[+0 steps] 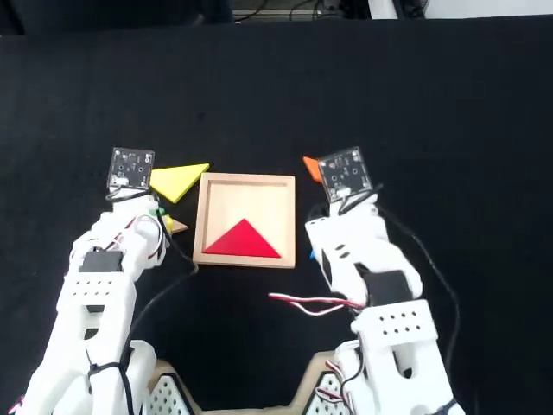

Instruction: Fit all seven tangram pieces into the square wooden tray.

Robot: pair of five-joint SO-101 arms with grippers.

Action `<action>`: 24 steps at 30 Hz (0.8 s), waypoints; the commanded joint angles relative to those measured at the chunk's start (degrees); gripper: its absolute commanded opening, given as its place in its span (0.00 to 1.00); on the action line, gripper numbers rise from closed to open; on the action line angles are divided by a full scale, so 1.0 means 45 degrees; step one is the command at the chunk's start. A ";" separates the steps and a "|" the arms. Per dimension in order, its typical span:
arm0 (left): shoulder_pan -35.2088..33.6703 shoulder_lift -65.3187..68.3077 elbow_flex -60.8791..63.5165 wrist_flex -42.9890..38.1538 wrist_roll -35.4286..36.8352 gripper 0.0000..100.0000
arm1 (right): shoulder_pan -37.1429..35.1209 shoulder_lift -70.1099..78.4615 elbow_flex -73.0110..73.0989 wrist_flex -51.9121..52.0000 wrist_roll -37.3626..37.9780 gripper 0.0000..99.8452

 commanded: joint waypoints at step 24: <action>-0.1260 0.1289 -0.8176 0.7756 -0.8342 0.17 | 0.1309 -0.0166 0.1495 -0.2735 -0.0137 0.01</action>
